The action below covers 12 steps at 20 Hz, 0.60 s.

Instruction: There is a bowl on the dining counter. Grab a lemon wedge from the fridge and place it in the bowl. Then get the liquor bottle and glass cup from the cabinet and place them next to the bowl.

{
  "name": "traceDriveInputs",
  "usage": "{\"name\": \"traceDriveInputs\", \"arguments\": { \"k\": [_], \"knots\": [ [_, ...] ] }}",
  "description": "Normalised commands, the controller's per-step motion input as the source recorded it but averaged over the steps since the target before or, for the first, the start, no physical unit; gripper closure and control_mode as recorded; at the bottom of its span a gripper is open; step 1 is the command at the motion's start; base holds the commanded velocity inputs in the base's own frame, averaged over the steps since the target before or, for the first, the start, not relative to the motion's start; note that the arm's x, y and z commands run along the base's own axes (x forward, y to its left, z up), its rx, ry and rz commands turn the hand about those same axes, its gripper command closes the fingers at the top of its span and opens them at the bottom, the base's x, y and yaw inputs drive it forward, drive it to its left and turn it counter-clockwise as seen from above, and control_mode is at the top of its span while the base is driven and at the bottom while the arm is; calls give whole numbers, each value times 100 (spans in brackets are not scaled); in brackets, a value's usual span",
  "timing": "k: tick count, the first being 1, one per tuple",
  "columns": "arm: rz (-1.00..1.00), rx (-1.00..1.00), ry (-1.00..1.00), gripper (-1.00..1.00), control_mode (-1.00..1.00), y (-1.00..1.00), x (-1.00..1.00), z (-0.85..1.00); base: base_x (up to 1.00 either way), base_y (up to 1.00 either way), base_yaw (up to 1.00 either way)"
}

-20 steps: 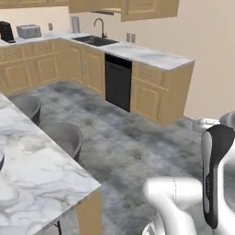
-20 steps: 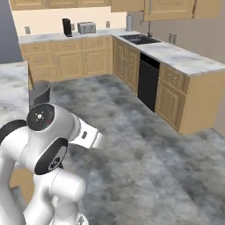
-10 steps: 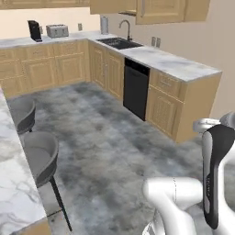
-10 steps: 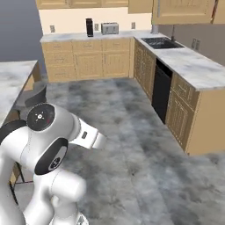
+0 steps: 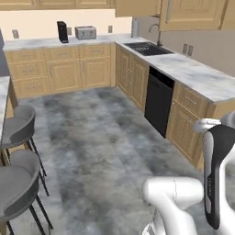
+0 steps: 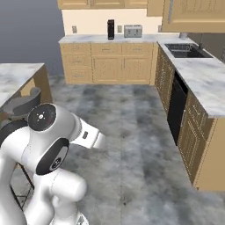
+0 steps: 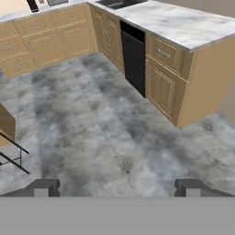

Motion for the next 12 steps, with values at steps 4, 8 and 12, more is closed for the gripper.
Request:
{"name": "traceDriveInputs", "arguments": {
  "k": [4, 8, 12],
  "knots": [
    [0, 0, 0, -100, 100, 0, 0, 0, 100, -38, 25],
    [0, 0, 0, -100, 100, 0, 0, 0, 100, -8, 11],
    [0, 0, 0, -100, 100, 0, 0, 0, 100, 8, 0]
  ]
}}
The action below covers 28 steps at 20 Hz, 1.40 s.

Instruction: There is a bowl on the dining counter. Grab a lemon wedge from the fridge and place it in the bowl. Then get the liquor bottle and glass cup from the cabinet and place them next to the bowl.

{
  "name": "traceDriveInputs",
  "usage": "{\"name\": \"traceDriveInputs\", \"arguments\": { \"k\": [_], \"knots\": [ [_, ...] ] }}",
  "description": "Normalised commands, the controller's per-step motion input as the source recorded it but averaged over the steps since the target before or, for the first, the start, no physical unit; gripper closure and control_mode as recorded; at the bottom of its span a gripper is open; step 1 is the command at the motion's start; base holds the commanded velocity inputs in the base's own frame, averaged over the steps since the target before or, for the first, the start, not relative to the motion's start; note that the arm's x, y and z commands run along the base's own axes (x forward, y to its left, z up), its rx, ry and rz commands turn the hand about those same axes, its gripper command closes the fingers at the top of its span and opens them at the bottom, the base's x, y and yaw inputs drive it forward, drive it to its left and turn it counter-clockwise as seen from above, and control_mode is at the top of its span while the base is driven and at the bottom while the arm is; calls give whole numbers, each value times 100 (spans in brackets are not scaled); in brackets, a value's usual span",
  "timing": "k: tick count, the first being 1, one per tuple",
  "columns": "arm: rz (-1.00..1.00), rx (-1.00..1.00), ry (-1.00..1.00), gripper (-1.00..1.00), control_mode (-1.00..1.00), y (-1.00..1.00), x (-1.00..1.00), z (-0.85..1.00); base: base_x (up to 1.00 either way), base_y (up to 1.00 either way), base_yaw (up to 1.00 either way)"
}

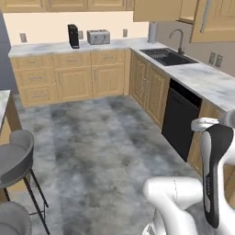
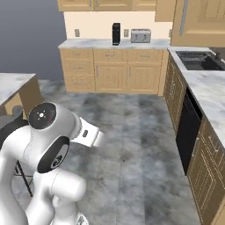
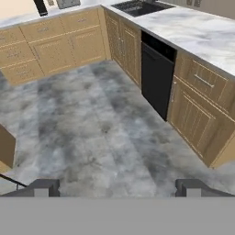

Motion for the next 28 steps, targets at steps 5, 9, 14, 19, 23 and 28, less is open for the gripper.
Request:
{"name": "traceDriveInputs", "arguments": {
  "k": [5, 9, 14, 19, 23, 28],
  "knots": [
    [0, 0, 0, -100, 100, 0, 0, 0, 100, 21, -1],
    [0, 0, 0, -100, 100, 0, 0, 0, 100, 17, -6],
    [0, 0, 0, -100, 100, 0, 0, 0, 100, 22, -14],
    [0, 0, 0, -100, 100, 0, 0, 0, 94, 28, -29],
    [0, 0, 0, -100, 100, 0, 0, 0, 78, 34, -42],
    [0, 0, 0, -100, 100, 0, 0, 0, 59, 27, -50]
  ]
}}
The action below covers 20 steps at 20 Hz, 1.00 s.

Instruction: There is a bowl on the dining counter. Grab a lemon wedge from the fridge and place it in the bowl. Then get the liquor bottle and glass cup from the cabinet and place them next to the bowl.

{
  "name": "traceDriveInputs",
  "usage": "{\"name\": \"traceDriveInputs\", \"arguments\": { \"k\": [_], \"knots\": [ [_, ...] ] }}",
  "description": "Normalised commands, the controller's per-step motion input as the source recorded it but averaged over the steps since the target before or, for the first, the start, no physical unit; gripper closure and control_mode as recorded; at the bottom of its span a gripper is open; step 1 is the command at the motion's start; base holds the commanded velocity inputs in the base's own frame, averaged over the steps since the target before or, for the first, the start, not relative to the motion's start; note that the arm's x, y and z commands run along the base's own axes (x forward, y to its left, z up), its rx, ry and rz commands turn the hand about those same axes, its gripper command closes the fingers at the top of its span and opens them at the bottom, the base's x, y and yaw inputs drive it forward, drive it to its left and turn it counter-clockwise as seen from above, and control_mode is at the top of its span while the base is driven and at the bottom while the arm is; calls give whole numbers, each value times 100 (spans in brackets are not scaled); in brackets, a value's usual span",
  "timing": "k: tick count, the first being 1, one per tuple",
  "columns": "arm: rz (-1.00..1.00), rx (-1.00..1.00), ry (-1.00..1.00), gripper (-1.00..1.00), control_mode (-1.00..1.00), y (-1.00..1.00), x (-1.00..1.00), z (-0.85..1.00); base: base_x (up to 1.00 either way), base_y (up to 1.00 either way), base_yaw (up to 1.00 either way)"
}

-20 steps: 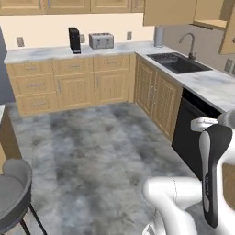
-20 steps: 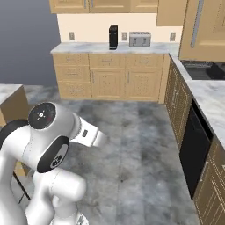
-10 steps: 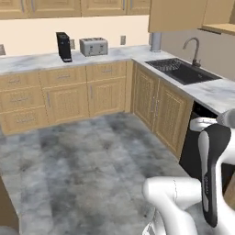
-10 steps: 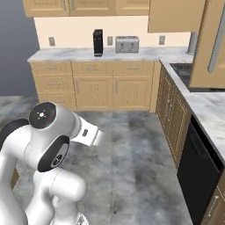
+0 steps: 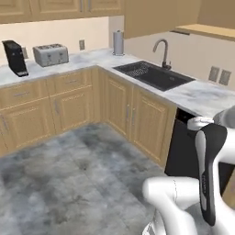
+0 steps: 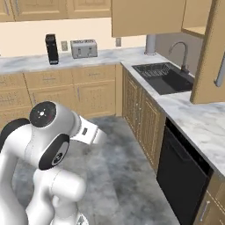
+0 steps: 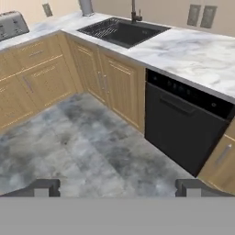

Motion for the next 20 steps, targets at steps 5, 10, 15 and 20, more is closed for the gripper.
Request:
{"name": "traceDriveInputs", "arguments": {
  "k": [5, 10, 15, 20],
  "knots": [
    [0, 0, 0, -100, 100, 0, 0, 0, 47, 20, -54],
    [0, 0, 0, -100, 100, 0, 0, 0, 51, 21, -54],
    [0, 0, 0, -100, 100, 0, 0, 0, 75, 28, -48],
    [0, 0, 0, -100, 100, 0, 0, 0, 83, 28, -44]
  ]
}}
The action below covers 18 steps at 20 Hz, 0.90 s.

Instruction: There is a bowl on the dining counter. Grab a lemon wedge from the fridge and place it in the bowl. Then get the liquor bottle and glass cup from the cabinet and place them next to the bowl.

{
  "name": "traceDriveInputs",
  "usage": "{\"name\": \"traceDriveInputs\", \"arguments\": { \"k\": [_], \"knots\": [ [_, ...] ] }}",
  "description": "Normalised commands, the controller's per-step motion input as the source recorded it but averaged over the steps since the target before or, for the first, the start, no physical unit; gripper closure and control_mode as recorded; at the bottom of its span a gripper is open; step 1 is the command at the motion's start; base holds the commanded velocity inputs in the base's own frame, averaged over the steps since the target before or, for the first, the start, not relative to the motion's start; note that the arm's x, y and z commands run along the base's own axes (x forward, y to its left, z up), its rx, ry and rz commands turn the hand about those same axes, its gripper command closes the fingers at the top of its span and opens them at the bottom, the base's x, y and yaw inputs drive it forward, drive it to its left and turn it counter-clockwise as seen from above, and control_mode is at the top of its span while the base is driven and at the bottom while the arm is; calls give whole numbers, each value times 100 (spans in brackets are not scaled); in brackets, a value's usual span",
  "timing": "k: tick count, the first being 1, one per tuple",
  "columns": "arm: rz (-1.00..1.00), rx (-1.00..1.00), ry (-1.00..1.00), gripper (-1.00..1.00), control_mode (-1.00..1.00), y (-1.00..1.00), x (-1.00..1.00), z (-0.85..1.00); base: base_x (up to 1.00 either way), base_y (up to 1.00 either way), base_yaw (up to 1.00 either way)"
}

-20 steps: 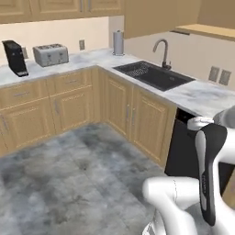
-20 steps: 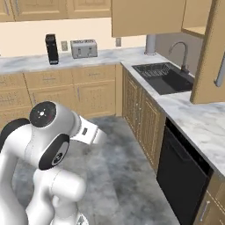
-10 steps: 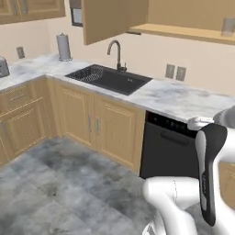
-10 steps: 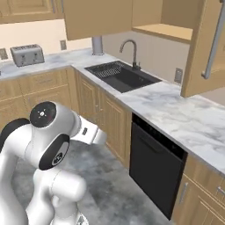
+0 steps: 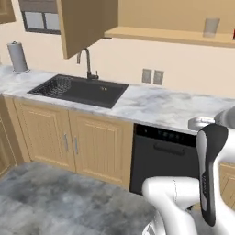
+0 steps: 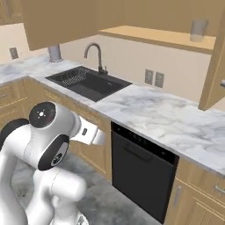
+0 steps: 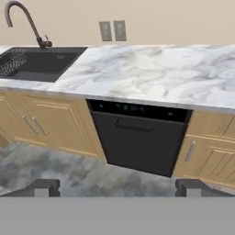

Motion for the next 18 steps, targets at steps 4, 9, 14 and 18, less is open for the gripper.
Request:
{"name": "traceDriveInputs", "arguments": {
  "k": [4, 9, 14, 18],
  "knots": [
    [0, 0, 0, -100, 100, 0, 0, 0, 71, 21, -43],
    [0, 0, 0, -100, 100, 0, 0, 0, 51, 10, -47],
    [0, 0, 0, -100, 100, 0, 0, 0, 40, 1, -49],
    [0, 0, 0, -100, 100, 0, 0, 0, 37, 0, -45]
  ]
}}
